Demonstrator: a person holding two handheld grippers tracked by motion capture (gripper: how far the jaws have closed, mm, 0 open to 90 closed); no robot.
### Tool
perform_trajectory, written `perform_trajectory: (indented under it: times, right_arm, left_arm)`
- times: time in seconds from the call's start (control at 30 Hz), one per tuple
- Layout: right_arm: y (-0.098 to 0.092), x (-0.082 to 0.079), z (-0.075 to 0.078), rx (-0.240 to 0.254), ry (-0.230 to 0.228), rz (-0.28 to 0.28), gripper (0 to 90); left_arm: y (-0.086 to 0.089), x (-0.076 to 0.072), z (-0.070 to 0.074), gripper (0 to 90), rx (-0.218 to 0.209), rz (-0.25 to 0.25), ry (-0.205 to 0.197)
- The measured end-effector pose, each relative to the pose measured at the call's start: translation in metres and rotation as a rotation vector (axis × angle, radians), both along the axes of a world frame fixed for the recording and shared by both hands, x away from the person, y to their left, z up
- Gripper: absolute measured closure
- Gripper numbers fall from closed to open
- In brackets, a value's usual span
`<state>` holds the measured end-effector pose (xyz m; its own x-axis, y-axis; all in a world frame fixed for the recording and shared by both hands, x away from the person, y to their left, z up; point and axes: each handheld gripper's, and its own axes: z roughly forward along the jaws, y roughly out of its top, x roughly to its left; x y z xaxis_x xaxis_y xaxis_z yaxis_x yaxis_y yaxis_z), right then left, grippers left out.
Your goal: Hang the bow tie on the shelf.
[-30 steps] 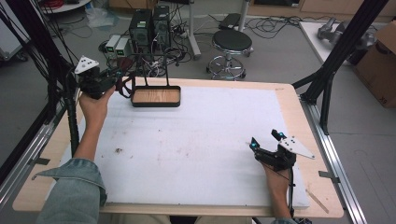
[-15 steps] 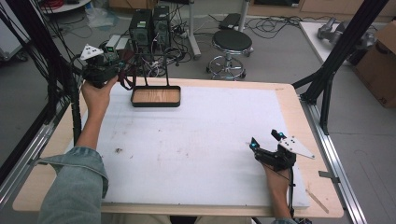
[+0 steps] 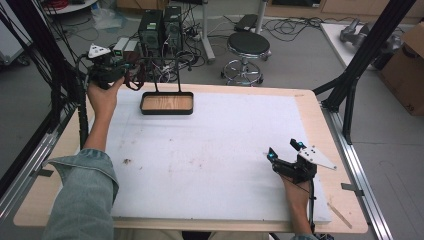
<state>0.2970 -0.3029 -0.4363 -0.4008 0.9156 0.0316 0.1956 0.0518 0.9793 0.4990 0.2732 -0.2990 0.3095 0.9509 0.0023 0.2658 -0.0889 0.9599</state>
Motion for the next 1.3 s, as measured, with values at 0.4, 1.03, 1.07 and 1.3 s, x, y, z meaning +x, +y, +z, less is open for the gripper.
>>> perform_trajectory:
  times: [0.4,1.03,1.07,1.3]
  right_arm:
    - [0.0,0.0,0.0,0.003,0.005,0.002,11.2]
    - [0.0,0.0,0.0,0.005,0.003,-0.001,11.2]
    - [0.0,0.0,0.0,0.002,0.004,-0.001,11.2]
    - [0.0,0.0,0.0,0.006,0.004,0.0,11.2]
  left_arm:
    - [0.004,0.006,-0.011,77.0,0.005,0.037,0.03]
    - [0.01,0.005,-0.031,76.1,0.015,0.062,0.049]
    - [0.01,0.005,-0.031,76.0,0.017,0.061,0.047]
    - [0.009,0.003,-0.03,68.1,0.034,0.053,0.039]
